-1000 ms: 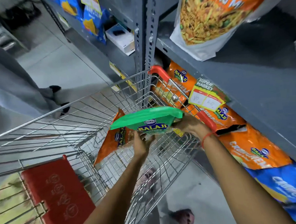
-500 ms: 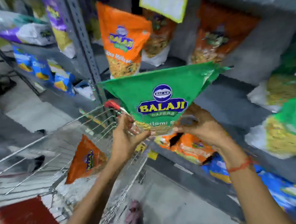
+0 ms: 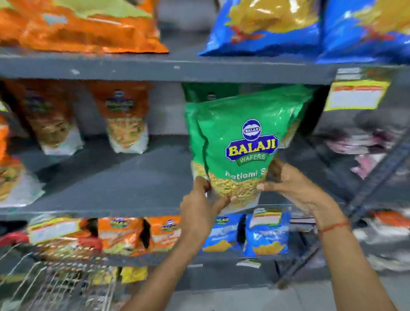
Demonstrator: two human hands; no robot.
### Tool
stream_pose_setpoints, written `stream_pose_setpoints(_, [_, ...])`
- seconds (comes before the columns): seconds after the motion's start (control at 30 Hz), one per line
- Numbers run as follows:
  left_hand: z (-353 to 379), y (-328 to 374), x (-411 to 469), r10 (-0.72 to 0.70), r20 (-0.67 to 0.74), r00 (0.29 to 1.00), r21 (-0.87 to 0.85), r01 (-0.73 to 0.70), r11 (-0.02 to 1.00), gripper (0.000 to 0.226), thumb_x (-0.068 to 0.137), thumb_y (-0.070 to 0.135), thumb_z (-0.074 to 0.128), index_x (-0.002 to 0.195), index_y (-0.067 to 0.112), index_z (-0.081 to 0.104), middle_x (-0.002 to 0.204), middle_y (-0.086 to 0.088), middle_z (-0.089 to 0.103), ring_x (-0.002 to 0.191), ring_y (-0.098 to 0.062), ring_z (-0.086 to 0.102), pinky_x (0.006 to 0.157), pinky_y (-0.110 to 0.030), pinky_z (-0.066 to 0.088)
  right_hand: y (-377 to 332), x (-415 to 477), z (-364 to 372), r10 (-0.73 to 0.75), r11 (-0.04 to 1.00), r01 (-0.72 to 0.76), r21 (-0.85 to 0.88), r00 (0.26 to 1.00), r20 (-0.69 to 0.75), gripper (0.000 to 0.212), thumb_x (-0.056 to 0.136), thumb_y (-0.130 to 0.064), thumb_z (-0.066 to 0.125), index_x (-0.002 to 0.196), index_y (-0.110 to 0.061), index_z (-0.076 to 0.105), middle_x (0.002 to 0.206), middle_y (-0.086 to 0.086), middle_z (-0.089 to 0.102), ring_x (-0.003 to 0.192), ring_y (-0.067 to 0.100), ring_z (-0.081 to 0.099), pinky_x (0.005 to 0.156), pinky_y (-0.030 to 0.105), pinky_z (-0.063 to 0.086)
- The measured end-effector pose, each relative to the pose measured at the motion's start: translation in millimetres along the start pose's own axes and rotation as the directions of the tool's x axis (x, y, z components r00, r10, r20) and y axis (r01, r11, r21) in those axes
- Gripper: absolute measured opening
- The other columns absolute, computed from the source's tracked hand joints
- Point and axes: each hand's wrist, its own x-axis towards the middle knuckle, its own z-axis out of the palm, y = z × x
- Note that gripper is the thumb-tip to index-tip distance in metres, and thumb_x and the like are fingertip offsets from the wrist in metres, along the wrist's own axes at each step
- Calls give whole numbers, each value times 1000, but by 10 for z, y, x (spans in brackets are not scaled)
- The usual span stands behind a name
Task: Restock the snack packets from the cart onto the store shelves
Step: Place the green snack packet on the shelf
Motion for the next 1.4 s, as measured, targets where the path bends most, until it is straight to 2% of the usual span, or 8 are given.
stream_pose_setpoints(0.27, [1480,416,40,-78,293,953,-154,128,980,47,71,29,76,77,13,33,59,9,38,66,-22,43,57,-30,24,470,-326,-1263,154,968,-128,217,982,-107,102,41,-20,93,126,1,40,125,16,55,103,20,63,81,24,58])
stream_pose_setpoints(0.4, [2009,580,298,-77,386,919,-166,151,975,45,73,27,75,82,12,34,76,-12,56,84,-35,59,60,-30,28,574,-259,-1634,204,952,-126,278,940,-275,46,75,19,57,110,-10,47,113,12,55,90,17,62,70,18,59])
stream_pose_setpoints(0.57, [2486,627,426,-32,409,912,-91,76,993,40,80,25,67,87,15,29,100,-25,66,95,-44,60,71,-42,44,754,-144,-1852,261,914,-92,395,880,-398,45,82,25,35,92,-16,52,92,2,57,78,13,53,57,12,54])
stream_pose_setpoints(0.77, [2674,607,438,-44,389,920,-51,69,996,29,83,20,63,96,7,40,104,-26,64,97,-44,59,73,-43,46,969,-15,-1871,259,935,-77,346,814,-519,62,78,27,29,126,-11,40,104,1,57,89,14,53,60,12,52])
stream_pose_setpoints(0.93, [2252,472,385,53,316,947,-147,-7,989,39,80,15,68,113,5,49,112,-16,66,100,-34,62,78,-37,45,1046,-48,-1122,104,994,0,110,340,-935,40,83,5,49,122,2,46,117,8,51,104,16,43,85,17,39])
stream_pose_setpoints(0.97, [2086,406,348,78,274,958,-181,-28,983,37,80,17,67,111,7,51,111,-13,67,98,-33,63,79,-37,46,1032,-41,-835,33,998,38,47,311,-950,38,80,5,48,117,-1,50,113,8,49,104,16,43,86,20,39])
stream_pose_setpoints(1.2, [380,-497,-74,-42,-22,999,-263,34,964,21,86,25,55,104,15,56,98,1,66,93,-15,65,82,-29,51,656,172,1324,-82,985,165,53,717,-692,40,73,0,42,111,-7,52,109,4,57,96,15,54,80,1,40])
stream_pose_setpoints(1.4, [-1095,-1599,-512,-367,-314,876,-274,286,918,15,89,20,58,99,9,57,83,-1,66,68,5,60,63,-13,48,631,321,3159,-38,995,62,84,964,-265,22,78,-15,50,97,-8,59,90,-8,61,88,15,58,85,38,50])
